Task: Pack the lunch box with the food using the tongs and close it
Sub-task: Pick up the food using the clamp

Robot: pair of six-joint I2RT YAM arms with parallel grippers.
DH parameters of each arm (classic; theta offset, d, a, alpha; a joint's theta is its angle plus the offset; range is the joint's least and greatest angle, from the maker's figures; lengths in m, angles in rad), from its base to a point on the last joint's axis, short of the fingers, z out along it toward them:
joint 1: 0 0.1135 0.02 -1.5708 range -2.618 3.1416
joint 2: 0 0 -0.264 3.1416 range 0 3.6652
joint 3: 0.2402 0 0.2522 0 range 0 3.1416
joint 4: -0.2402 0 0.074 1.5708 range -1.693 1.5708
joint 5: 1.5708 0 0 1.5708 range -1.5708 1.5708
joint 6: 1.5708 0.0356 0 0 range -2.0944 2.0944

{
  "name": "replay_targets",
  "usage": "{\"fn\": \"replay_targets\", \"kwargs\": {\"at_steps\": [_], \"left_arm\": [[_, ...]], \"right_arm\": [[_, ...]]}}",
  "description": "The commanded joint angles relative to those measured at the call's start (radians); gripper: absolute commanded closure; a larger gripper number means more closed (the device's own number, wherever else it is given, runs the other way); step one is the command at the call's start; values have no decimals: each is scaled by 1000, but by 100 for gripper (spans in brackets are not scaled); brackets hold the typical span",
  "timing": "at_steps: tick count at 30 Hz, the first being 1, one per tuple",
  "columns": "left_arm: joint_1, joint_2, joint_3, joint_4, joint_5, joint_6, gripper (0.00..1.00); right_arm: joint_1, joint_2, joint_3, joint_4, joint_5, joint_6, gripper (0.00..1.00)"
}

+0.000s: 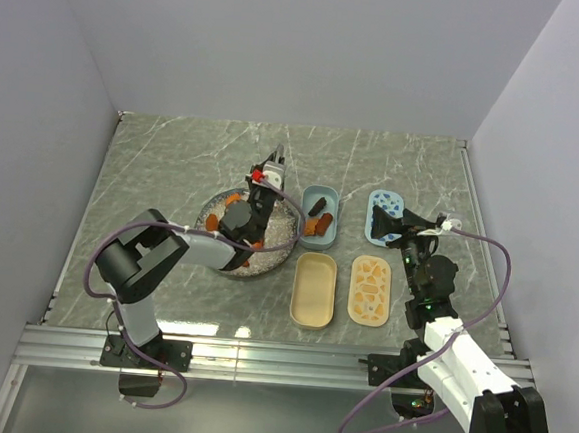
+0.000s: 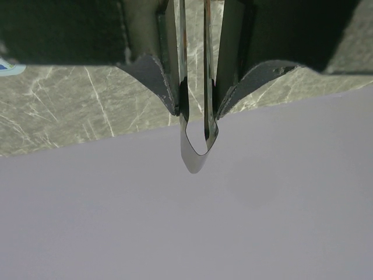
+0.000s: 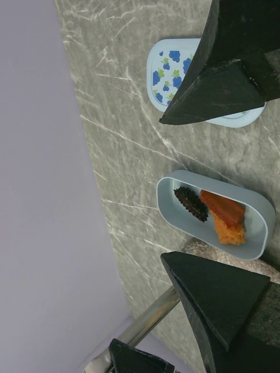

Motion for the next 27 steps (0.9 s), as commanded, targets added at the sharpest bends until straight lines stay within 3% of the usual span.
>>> {"fn": "replay_targets", "kwargs": {"at_steps": [1, 14, 27], "left_arm": [[4, -9, -33, 294, 9, 6, 84], [-10, -194, -22, 101, 99, 20, 90], [-79, -195, 133, -123, 213, -10, 91]], "right_arm": [[7, 6, 28, 54, 2, -4, 4], [6, 3, 28, 54, 2, -4, 4], [7, 5, 29, 54, 2, -4, 4]]}}
